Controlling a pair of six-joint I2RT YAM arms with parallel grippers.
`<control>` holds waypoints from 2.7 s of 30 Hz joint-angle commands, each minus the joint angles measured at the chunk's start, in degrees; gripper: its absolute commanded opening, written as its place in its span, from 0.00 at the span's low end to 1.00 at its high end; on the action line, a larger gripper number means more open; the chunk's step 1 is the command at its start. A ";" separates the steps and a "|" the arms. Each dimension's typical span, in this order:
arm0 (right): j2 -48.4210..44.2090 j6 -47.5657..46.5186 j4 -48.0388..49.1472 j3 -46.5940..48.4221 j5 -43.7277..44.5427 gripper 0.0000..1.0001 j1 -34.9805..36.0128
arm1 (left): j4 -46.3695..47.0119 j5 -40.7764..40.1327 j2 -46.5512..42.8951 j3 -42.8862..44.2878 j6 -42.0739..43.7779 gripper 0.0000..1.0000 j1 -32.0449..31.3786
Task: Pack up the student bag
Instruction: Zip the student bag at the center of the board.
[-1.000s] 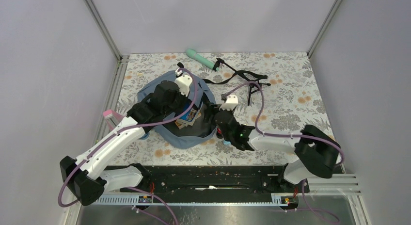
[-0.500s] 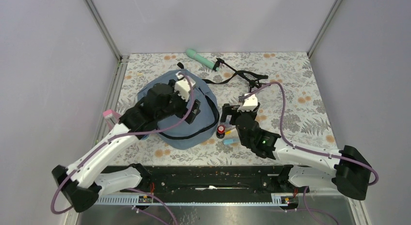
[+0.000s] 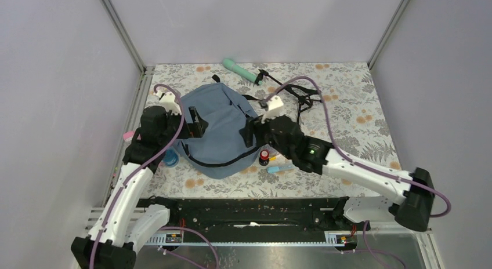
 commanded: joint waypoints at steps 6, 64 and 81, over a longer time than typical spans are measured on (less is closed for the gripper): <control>21.49 4.55 -4.20 18.46 -18.23 0.61 4.17 | -0.18 4.71 3.13 -1.31 -3.59 0.99 11.44; 55.02 17.07 -3.20 43.12 -9.60 0.50 6.63 | -3.11 -17.78 -6.71 -3.13 -0.97 0.99 15.43; 58.61 21.46 -3.80 45.39 -15.96 0.48 6.86 | -3.02 -17.19 -6.82 -3.35 -0.97 0.99 15.43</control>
